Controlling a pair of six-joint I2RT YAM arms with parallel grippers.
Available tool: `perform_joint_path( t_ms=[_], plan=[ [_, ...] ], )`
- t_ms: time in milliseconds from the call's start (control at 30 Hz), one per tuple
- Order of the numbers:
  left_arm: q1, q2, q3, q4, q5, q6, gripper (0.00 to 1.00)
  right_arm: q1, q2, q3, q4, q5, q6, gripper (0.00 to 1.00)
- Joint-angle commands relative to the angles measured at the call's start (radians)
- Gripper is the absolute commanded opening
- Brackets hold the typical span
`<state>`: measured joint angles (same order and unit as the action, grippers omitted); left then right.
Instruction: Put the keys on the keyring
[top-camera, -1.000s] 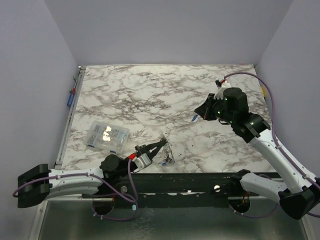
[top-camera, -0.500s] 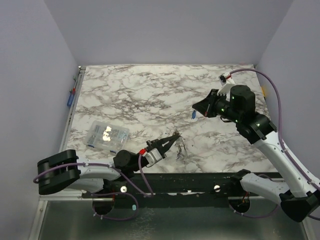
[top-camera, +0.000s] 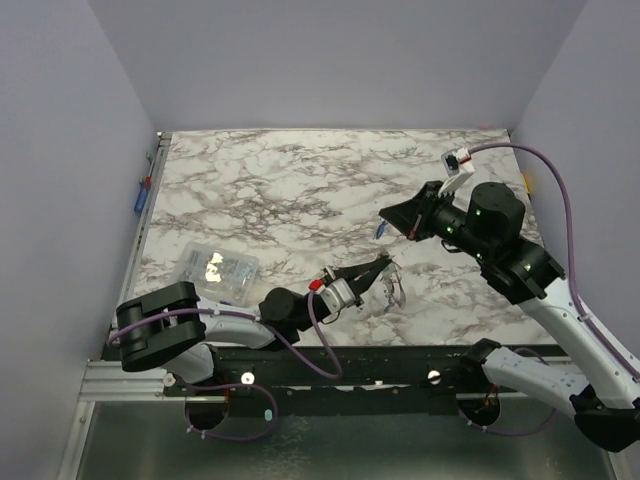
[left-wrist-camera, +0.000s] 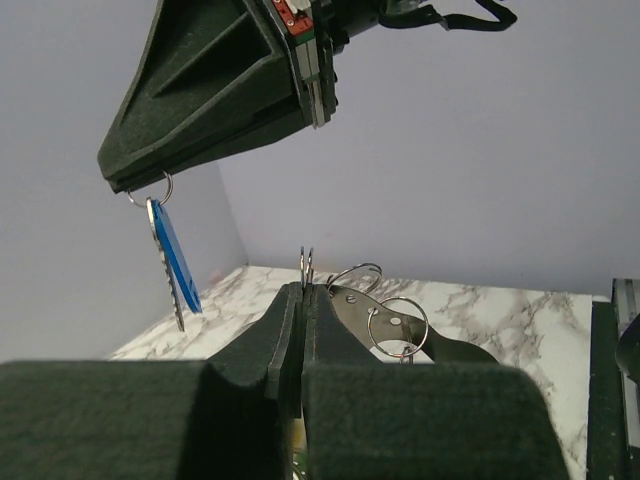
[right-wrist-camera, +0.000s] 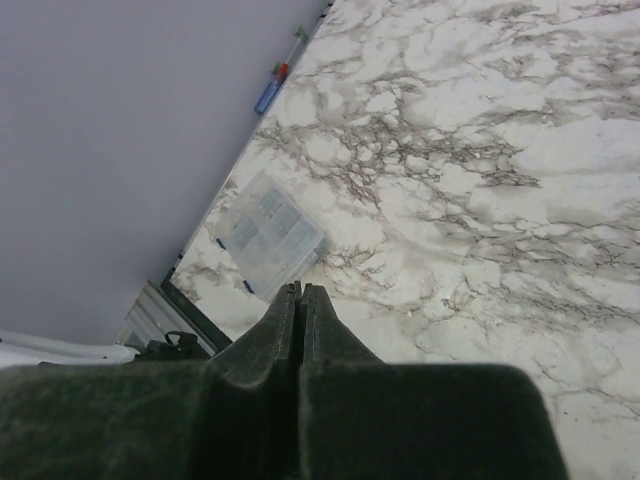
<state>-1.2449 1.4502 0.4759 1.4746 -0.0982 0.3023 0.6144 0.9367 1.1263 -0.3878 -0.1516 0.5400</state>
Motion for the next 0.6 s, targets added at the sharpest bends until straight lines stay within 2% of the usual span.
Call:
perform_joint_path(
  t_ms=[0,167,567],
  plan=[
    [-0.006,0.029,0.064,0.274,-0.008,-0.025,0.00,0.083,-0.025,-0.018,0.029,0.138,-0.035,0.01],
    [-0.007,0.043,0.080,0.284,-0.010,-0.024,0.00,0.121,-0.035,-0.025,0.012,0.209,-0.071,0.01],
    [-0.008,0.067,0.112,0.309,-0.096,0.019,0.00,0.131,-0.056,-0.057,0.001,0.195,-0.082,0.01]
  ],
)
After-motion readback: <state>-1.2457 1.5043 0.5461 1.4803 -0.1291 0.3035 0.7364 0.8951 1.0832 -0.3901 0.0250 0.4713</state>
